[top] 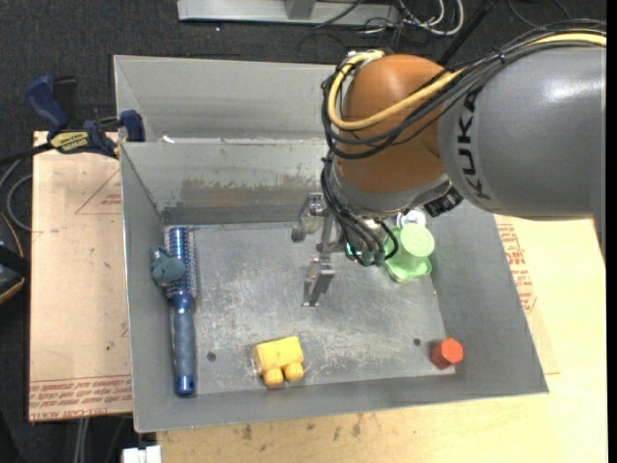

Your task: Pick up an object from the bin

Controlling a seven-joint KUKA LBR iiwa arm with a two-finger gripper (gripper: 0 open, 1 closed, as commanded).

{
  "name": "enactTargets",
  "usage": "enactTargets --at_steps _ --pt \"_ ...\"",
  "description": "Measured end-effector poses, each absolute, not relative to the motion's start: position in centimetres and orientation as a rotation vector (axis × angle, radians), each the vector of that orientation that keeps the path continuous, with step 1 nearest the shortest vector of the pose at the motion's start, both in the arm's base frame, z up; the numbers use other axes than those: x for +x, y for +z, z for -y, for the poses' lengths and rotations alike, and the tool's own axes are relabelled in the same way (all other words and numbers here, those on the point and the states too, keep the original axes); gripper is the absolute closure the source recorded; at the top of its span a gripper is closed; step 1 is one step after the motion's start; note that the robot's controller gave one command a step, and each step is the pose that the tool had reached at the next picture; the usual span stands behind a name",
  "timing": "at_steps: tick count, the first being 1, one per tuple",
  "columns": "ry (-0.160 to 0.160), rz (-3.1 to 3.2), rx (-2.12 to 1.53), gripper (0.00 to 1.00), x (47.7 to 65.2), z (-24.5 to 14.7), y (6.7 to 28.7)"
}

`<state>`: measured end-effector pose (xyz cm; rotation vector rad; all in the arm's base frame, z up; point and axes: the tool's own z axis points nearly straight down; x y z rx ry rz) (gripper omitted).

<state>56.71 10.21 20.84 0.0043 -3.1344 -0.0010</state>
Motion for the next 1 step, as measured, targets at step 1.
enactTargets --at_steps 1 --pt "0.002 3.128 0.011 0.0 49.84 -8.33 13.51"
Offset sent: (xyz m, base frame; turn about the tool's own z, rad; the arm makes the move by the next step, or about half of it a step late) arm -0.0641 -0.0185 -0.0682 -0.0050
